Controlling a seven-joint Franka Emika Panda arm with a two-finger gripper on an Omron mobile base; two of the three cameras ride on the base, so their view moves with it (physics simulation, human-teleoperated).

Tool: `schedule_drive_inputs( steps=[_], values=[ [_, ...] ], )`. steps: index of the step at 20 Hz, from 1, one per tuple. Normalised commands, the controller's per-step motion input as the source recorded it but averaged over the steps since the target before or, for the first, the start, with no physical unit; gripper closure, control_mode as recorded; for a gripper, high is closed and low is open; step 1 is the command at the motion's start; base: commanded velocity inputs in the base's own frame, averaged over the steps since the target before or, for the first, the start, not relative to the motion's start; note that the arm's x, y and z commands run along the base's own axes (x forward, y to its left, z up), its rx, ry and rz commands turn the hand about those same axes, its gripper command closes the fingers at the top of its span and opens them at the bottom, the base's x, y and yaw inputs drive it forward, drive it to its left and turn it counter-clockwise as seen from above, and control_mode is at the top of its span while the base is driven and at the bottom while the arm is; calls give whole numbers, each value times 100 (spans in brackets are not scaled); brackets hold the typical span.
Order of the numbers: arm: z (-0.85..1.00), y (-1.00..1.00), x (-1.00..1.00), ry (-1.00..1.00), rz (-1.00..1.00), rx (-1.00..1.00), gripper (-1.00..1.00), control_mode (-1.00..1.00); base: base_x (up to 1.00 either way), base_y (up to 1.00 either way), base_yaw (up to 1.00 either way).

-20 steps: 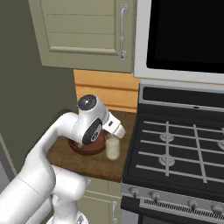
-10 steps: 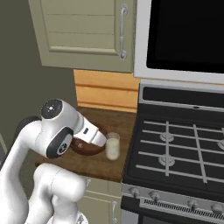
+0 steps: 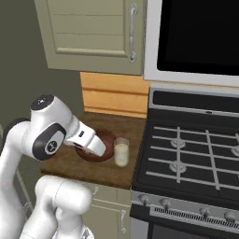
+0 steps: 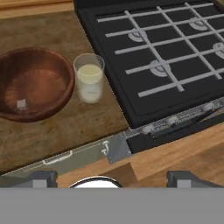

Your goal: Grab a lemon wedge from the fridge and one ice cube from the ice bowl, and put them in the glass of lemonade.

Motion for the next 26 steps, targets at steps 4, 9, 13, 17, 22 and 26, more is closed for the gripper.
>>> schedule_drive_inputs(
  steps=[4, 9, 13, 17, 22, 26],
  values=[
    [0, 0, 0, 0, 0, 0, -100, 100, -100, 2, 5],
    [0, 0, 0, 0, 0, 0, -100, 100, -82, 83, 10],
    [0, 0, 0, 0, 0, 0, -100, 100, -25, 100, 13],
    [0, 0, 0, 0, 0, 0, -100, 100, -1, 100, 6],
    [0, 0, 0, 0, 0, 0, -100, 100, -1, 100, 7],
    [0, 0, 0, 0, 0, 0, -100, 100, -25, 71, 9]
  ],
)
